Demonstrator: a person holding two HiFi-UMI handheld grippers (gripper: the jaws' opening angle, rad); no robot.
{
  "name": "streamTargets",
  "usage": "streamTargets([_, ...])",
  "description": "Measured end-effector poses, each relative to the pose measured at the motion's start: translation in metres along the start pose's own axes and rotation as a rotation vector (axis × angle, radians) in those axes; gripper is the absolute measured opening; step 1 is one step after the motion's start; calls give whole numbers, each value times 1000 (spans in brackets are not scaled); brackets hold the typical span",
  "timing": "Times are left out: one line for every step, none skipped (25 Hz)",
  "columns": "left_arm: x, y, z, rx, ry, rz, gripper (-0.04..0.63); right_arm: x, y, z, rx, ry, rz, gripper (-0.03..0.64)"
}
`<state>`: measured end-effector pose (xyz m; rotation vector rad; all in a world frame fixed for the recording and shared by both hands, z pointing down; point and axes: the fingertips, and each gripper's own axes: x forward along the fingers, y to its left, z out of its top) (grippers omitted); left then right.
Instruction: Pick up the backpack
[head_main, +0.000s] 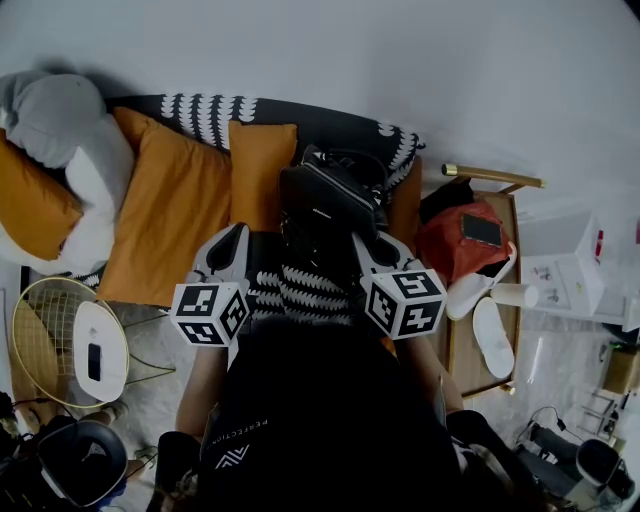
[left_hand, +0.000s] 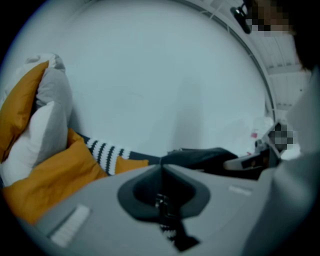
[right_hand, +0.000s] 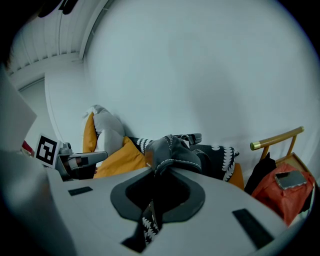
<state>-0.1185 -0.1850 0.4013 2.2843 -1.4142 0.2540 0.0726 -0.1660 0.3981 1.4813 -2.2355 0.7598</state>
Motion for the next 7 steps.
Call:
streamTargets([0, 1, 0, 0, 1, 0, 20, 0, 0, 0, 0, 1, -2, 17])
streamTargets([0, 1, 0, 1, 2, 1, 20, 0, 0, 0, 0, 2, -3, 17])
streamTargets([0, 2, 0, 5, 2, 3, 20, 0, 0, 0, 0, 2, -3, 17])
streamTargets([0, 2, 0, 10, 4, 6, 20, 0, 0, 0, -1, 2, -3, 17])
streamTargets([0, 3, -1, 17, 6, 10, 20, 0, 0, 0, -1, 3, -3, 17])
streamTargets([0, 3, -1, 25, 8, 13, 20, 0, 0, 0, -2, 3, -3, 17])
streamTargets([-1, 3, -2, 32, 11, 15, 20, 0, 0, 0, -2, 3, -3, 17])
